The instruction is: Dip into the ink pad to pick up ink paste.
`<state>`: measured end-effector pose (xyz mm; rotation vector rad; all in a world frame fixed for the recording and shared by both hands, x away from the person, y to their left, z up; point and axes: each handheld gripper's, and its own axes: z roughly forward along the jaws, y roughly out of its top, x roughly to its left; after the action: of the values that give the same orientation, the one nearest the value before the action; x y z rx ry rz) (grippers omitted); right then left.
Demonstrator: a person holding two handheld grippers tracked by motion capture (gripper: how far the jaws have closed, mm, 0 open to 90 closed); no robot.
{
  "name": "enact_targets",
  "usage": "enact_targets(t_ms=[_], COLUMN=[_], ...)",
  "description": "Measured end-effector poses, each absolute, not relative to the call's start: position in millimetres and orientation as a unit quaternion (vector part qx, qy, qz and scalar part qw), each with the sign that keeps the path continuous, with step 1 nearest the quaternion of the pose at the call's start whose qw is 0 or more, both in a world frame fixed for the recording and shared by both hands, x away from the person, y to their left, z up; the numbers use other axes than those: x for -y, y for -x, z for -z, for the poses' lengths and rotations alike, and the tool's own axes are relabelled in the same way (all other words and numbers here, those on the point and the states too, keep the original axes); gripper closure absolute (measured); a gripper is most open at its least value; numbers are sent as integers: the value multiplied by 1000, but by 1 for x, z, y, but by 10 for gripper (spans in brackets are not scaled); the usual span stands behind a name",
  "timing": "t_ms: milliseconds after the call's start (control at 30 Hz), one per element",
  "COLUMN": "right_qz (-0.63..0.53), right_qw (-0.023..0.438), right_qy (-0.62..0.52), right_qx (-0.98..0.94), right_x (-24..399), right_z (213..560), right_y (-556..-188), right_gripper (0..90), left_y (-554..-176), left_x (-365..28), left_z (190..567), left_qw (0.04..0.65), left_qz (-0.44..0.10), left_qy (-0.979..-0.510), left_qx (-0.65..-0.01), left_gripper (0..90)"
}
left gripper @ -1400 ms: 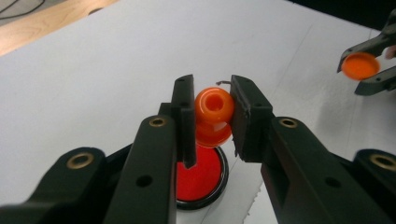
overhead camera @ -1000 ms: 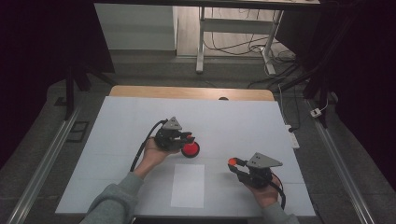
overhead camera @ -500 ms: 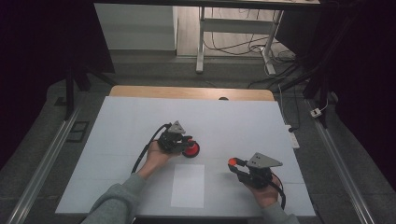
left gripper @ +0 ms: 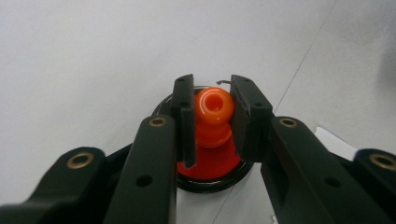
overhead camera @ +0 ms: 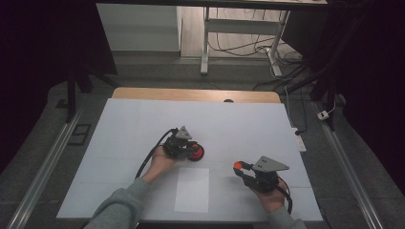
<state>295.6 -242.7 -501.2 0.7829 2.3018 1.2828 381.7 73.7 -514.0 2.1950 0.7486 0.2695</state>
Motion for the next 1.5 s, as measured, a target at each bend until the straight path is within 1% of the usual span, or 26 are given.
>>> enact_targets(t_ms=[600, 1000, 1500], right_qz=[-461, -461, -461], right_qw=[193, 194, 195], right_qy=[-279, -279, -278], right_qx=[-820, -819, -820], right_x=[242, 242, 242], right_z=[502, 502, 501], right_y=[-295, -295, -295], right_gripper=[644, 644, 644], left_y=[-381, -379, -378], left_x=[-73, -76, -76], left_z=[519, 524, 525], left_qw=[386, 405, 408], left_qz=[-117, -119, -120], left_qy=[-864, -853, -851], left_qx=[-301, -308, -307], left_gripper=[729, 730, 731])
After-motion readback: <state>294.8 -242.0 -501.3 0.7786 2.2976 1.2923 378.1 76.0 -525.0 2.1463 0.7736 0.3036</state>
